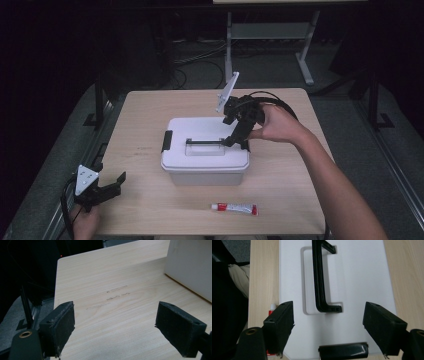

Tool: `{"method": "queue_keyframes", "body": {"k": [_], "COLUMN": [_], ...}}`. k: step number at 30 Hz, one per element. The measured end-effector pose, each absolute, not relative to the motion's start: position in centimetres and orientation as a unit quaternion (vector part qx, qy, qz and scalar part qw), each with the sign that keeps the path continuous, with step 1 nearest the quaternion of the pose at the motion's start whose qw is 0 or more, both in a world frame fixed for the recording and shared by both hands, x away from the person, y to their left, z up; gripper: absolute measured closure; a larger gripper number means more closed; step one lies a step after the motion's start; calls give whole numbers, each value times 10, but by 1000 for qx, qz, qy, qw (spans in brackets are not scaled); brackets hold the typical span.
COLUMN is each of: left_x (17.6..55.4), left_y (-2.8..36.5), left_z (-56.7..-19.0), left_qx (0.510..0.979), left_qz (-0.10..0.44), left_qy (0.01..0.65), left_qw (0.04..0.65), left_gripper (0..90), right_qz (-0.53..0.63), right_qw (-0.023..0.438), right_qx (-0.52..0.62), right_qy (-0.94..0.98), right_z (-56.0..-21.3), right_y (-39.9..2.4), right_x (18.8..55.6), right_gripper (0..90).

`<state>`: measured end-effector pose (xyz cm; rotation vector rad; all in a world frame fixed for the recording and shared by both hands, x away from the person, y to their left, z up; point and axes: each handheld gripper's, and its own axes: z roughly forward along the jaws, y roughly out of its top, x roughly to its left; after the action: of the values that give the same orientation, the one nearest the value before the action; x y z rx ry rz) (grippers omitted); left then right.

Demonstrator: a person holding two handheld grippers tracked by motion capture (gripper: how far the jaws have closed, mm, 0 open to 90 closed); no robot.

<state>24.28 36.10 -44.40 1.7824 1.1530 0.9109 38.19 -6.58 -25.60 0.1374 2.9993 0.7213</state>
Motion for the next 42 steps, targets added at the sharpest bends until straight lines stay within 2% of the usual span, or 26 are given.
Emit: {"method": "queue_keyframes", "body": {"k": [11, 42], "left_x": [243, 242], "left_y": [362, 364], "left_z": [-444, -444], "left_qx": [706, 703], "left_qz": [361, 361], "left_qy": [457, 458], "left_qw": [404, 406], "left_gripper": [149, 149], "right_qz": [235, 216], "right_qw": [24, 9], "right_qx": [33, -12], "right_qy": [971, 976], "right_z": [-256, -263], "right_y": [-54, -10], "right_x": [385, 388], "right_gripper": [276, 443]}}
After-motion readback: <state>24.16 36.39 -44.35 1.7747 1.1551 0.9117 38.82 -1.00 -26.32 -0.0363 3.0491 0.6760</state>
